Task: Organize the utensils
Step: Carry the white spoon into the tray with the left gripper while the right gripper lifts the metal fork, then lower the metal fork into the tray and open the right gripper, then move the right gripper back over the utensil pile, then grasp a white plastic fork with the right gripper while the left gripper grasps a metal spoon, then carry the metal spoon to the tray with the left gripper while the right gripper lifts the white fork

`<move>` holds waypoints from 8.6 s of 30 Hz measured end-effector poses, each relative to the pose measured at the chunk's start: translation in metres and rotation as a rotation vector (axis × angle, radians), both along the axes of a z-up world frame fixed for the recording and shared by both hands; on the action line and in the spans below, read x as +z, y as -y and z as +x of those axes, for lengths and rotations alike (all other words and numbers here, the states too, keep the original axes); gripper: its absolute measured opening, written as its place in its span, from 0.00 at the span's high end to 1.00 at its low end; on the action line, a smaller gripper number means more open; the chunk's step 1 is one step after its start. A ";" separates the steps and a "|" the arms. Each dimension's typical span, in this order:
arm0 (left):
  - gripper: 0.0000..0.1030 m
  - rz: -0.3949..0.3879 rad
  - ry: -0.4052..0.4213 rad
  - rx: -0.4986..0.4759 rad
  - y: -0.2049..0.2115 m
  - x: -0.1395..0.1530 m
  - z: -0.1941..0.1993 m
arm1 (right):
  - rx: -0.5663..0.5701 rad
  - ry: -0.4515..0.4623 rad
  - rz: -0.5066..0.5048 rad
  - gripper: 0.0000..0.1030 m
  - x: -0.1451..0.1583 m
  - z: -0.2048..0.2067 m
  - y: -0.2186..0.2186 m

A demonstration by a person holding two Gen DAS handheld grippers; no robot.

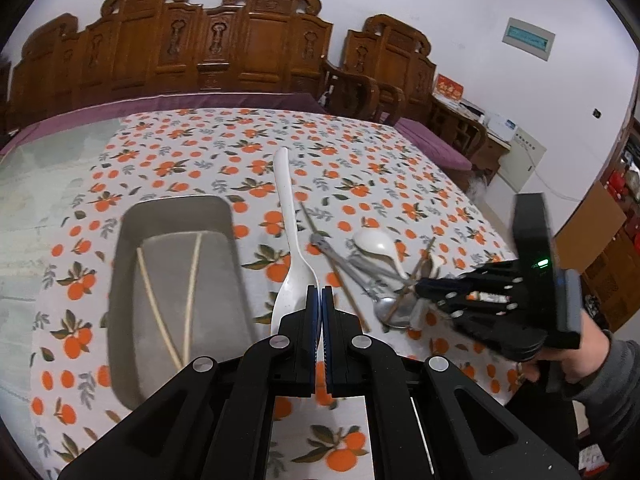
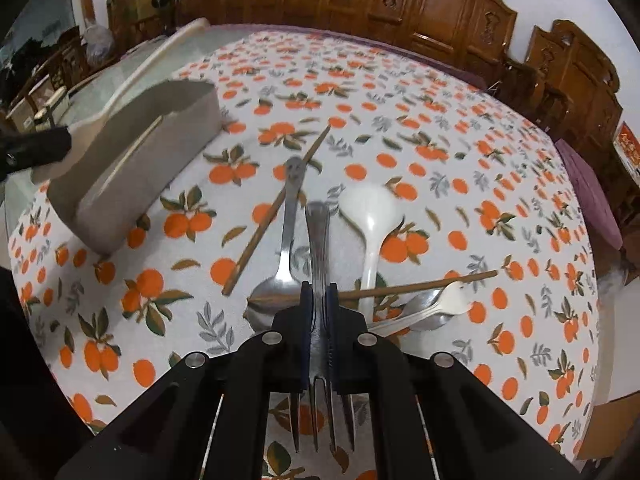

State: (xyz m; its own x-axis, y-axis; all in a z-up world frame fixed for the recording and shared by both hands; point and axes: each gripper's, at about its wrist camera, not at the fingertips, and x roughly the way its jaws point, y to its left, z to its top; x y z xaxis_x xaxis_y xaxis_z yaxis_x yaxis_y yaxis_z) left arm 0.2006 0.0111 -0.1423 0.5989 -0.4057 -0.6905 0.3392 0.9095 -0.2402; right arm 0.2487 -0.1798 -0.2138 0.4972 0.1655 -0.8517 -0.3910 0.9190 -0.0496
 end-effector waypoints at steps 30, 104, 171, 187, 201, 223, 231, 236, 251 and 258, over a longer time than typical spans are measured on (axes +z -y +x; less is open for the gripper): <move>0.82 0.098 -0.138 0.174 -0.066 -0.032 0.035 | 0.128 0.130 0.103 0.92 0.070 -0.002 -0.077; 0.66 0.162 0.007 0.034 0.027 -0.016 0.008 | -0.199 0.094 0.184 0.72 0.002 -0.033 0.054; 0.66 0.199 -0.028 -0.331 0.218 -0.065 0.039 | -0.401 0.110 0.268 0.96 0.000 -0.006 0.191; 0.72 0.326 -0.057 -0.380 0.260 -0.097 0.056 | -0.391 0.114 0.309 0.95 0.004 -0.004 0.190; 0.76 0.178 0.029 -0.322 0.234 -0.050 0.042 | -0.379 0.116 0.301 0.95 0.004 -0.006 0.184; 0.78 0.064 0.206 -0.162 0.175 0.033 0.022 | -0.298 0.129 0.280 0.95 0.009 -0.015 0.149; 0.78 0.071 0.232 -0.106 0.143 0.055 0.014 | -0.203 0.173 0.294 0.95 0.031 -0.029 0.112; 0.78 0.077 0.246 -0.062 0.116 0.067 0.007 | -0.134 0.199 0.296 0.95 0.047 -0.038 0.081; 0.78 0.097 0.228 0.107 0.015 0.079 -0.004 | -0.011 0.250 0.282 0.95 0.084 -0.044 0.006; 0.78 0.085 0.114 0.183 -0.030 0.051 0.011 | 0.029 0.234 0.269 0.95 0.079 -0.041 -0.022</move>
